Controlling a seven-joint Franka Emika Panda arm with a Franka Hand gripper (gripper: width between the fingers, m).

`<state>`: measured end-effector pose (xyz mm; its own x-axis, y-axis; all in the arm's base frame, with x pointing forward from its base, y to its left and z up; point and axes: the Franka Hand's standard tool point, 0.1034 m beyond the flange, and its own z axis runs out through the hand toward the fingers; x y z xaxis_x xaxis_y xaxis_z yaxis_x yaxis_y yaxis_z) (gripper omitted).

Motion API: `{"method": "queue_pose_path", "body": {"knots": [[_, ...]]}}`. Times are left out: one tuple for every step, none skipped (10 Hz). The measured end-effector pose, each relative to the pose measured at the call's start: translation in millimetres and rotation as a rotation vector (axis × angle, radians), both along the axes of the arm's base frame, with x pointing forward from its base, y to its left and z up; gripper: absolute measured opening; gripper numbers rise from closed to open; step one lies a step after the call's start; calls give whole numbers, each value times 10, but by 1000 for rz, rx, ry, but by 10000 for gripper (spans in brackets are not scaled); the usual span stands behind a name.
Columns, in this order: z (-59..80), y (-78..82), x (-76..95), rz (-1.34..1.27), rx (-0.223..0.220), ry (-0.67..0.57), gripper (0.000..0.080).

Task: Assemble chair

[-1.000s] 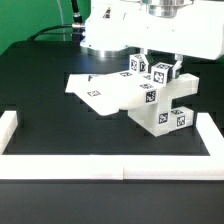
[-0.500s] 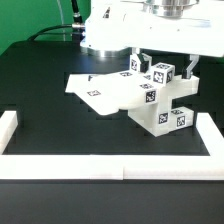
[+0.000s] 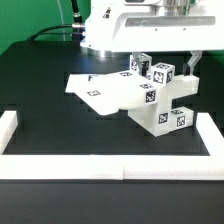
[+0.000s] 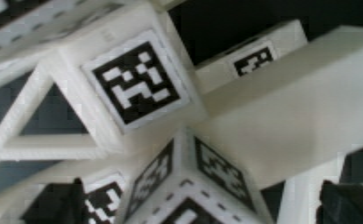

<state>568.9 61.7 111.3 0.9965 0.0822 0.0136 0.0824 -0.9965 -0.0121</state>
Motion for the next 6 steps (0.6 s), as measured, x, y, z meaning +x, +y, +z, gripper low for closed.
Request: {"method": "queue_pose_path", "body": {"knots": [[-3,-8,-3,80,-4,0,649],[-3,-14,-3,145,-7,-1,649],[-3,-17,-3,191,-8,-1,649],[-4,-27,-2,244,-10,-1,649],[-4,-38,-1,311,-11,-2,649],[-4,-39,-1,356,-12,-2,649]]}}
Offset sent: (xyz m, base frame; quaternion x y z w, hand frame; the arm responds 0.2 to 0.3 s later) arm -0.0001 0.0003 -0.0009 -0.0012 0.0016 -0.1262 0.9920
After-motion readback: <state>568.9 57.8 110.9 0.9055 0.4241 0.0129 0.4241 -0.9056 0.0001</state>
